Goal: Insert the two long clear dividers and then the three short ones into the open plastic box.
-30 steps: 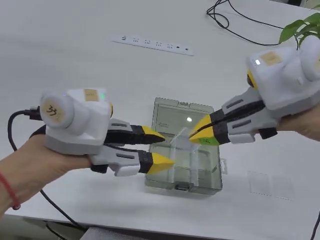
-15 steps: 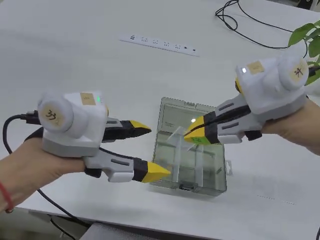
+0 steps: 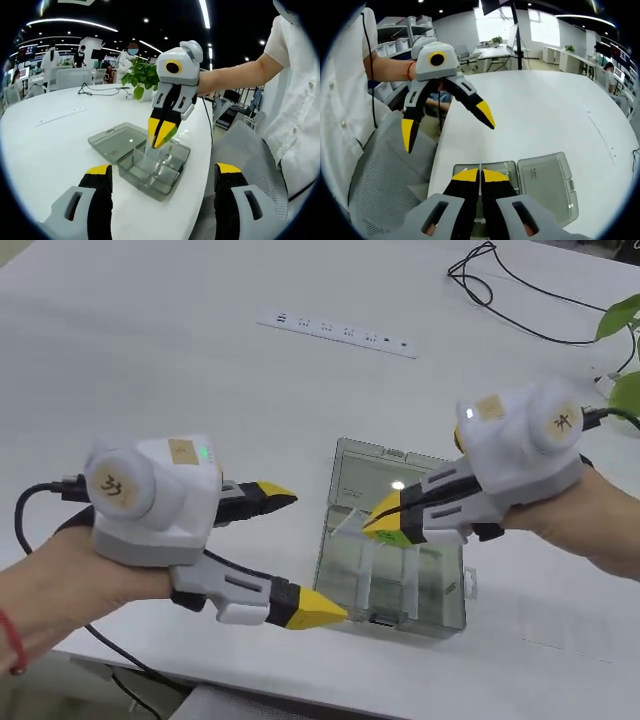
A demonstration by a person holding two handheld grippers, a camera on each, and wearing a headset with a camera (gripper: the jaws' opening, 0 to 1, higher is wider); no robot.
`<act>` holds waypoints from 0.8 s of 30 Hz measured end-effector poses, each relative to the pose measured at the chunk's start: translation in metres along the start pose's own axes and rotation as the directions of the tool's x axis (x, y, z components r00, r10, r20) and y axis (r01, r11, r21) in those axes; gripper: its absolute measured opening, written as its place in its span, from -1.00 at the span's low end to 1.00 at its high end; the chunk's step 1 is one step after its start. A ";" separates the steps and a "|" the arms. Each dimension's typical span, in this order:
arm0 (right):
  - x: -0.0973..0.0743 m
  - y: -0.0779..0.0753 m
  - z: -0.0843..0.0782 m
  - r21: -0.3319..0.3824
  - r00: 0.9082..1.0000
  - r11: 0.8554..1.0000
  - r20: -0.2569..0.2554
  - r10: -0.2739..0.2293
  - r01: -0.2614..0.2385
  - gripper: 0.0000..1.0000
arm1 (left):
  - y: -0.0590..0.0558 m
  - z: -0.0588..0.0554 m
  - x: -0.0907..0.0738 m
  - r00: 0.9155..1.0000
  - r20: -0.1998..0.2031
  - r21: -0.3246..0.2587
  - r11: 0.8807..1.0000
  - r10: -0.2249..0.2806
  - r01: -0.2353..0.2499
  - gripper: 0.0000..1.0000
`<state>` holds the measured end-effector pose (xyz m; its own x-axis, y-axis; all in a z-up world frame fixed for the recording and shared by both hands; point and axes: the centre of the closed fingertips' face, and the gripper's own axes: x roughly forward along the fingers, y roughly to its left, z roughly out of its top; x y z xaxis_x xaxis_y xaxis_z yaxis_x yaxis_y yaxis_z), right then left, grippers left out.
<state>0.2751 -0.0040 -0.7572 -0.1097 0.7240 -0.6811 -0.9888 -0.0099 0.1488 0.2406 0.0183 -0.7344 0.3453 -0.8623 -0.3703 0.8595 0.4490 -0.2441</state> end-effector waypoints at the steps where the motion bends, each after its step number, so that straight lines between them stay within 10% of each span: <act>1: 0.000 -0.001 -0.001 -0.001 1.000 1.000 -0.002 -0.001 0.001 -0.95 | 0.000 0.000 0.000 1.000 -0.002 -0.003 1.000 -0.001 0.001 0.69; 24: 0.024 0.001 -0.012 -0.054 0.995 0.998 -0.093 -0.020 0.015 -0.95 | 0.000 -0.001 0.002 1.000 -0.001 0.004 1.000 -0.005 0.005 0.78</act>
<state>0.2702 0.0051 -0.7814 -0.0987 0.6565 -0.7479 -0.9944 -0.0364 0.0994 0.2405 0.0166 -0.7360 0.3404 -0.8645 -0.3699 0.8629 0.4435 -0.2423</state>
